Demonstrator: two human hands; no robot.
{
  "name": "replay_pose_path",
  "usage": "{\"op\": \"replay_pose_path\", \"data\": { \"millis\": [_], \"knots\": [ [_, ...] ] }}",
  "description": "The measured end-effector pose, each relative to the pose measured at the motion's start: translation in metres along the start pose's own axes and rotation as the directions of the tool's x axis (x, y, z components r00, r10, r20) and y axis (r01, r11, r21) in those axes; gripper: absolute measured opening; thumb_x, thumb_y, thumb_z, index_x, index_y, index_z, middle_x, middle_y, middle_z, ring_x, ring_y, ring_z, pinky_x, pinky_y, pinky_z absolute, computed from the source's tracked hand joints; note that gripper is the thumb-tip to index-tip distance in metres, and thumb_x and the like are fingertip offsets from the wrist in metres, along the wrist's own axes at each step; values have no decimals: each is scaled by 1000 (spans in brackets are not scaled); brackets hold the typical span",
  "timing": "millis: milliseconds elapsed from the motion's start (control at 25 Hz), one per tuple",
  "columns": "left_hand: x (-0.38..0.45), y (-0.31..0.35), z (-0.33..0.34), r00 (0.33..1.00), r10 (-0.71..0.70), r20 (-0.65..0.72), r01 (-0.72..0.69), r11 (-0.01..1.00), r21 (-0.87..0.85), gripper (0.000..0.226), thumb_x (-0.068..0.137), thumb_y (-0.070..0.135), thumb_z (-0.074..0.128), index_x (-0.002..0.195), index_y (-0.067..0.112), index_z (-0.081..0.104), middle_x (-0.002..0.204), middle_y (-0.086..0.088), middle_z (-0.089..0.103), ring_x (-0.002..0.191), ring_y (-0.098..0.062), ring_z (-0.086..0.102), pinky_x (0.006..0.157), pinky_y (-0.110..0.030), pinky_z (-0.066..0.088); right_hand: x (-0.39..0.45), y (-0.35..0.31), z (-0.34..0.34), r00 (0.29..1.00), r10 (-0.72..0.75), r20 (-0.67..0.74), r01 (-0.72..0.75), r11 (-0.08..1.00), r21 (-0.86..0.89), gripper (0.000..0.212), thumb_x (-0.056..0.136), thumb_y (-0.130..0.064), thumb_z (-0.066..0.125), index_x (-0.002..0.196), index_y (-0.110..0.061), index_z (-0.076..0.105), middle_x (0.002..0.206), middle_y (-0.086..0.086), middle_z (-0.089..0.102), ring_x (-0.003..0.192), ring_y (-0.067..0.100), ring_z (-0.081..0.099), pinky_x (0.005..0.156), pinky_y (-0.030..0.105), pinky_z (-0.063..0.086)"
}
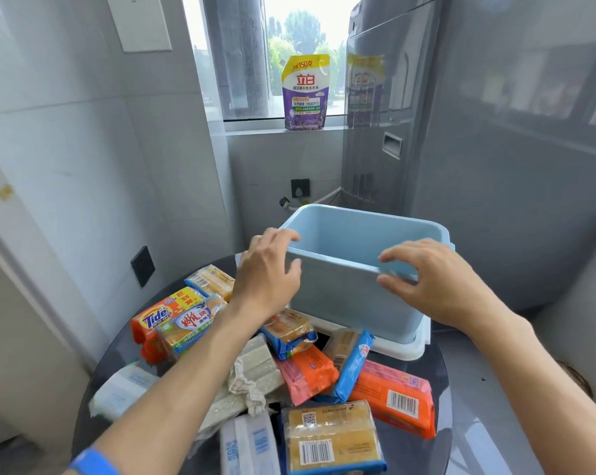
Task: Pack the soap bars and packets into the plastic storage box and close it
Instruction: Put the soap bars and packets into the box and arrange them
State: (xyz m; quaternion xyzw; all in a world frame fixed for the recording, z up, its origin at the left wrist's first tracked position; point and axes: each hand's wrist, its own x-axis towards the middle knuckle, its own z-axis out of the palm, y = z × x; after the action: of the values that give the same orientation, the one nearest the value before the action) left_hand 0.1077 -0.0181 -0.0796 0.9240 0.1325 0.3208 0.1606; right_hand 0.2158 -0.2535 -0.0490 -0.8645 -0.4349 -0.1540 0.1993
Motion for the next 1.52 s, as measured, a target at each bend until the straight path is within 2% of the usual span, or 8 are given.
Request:
{"op": "replay_pose_path", "data": {
  "millis": [120, 360, 760, 1080, 1240, 1360, 1440, 1520],
  "knots": [
    [-26, 8, 5, 996, -87, 13, 79, 945, 317, 20, 84, 36, 56, 98, 22, 59, 103, -1, 58, 96, -26, 54, 80, -41, 43, -6, -23, 3, 968, -142, -209, 149, 989, 20, 10, 83, -16, 65, 86, -23, 72, 81, -8, 73, 74, 23, 66, 62, 32, 51],
    [-46, 8, 17, 758, -207, 618, 53, 965, 258, 43, 76, 67, 58, 106, 36, 63, 114, 2, 60, 109, -25, 54, 85, -45, 48, -27, -39, 63, 842, -159, 515, 225, 972, -68, 55, 80, -6, 55, 123, -40, 55, 121, -14, 60, 103, 20, 63, 73, 36, 54],
    [-50, 5, 19, 922, -171, 347, 12, 909, 416, 41, 74, 35, 72, 106, 24, 47, 100, -3, 65, 89, -30, 66, 62, -35, 42, -42, -23, 99, 849, -319, 421, 371, 928, -43, 57, 82, -14, 48, 129, -46, 54, 136, -27, 54, 104, 15, 65, 63, 32, 51],
    [-21, -30, -59, 886, -407, 224, 444, 882, -155, 36, 48, 43, 72, 68, 20, 53, 70, 2, 69, 69, -18, 65, 56, -30, 46, -45, -22, 93, 831, -342, 438, 394, 919, -31, 61, 89, -8, 43, 136, -46, 44, 147, -27, 42, 113, 18, 59, 72, 35, 53],
    [-15, -34, -85, 867, -468, 171, 478, 686, -548, 33, 58, 25, 78, 64, 18, 46, 60, 5, 64, 59, -13, 67, 44, -28, 46, -40, -53, 72, 941, -153, 301, 143, 988, 56, 36, 87, -25, 44, 113, -40, 62, 107, -15, 72, 95, 20, 66, 68, 33, 51],
    [-10, -26, -89, 809, -519, 276, 480, 313, -820, 19, 74, 9, 73, 73, 13, 55, 71, -9, 65, 58, -17, 69, 45, -28, 52, -34, -88, 68, 969, 66, 239, -88, 993, 82, 49, 83, -67, 34, 93, -28, 64, 82, -5, 72, 80, 23, 65, 66, 35, 50],
    [-12, -14, -87, 788, -422, 448, 494, 0, -869, 24, 74, 5, 68, 97, 3, 62, 88, -17, 70, 68, -22, 71, 53, -33, 59, -37, -111, 82, 931, 43, 363, -43, 999, -7, 63, 76, -80, 35, 95, -26, 60, 87, -1, 70, 85, 27, 63, 78, 39, 49],
    [-14, -6, -82, 780, -331, 531, 523, -121, -844, 47, 70, 3, 64, 117, 0, 59, 101, -20, 71, 78, -27, 72, 63, -41, 62, -41, -128, 97, 883, 85, 461, -27, 991, -131, 67, 75, -72, 48, 112, -17, 55, 106, 10, 66, 105, 33, 57, 93, 47, 40]
  ]
}}
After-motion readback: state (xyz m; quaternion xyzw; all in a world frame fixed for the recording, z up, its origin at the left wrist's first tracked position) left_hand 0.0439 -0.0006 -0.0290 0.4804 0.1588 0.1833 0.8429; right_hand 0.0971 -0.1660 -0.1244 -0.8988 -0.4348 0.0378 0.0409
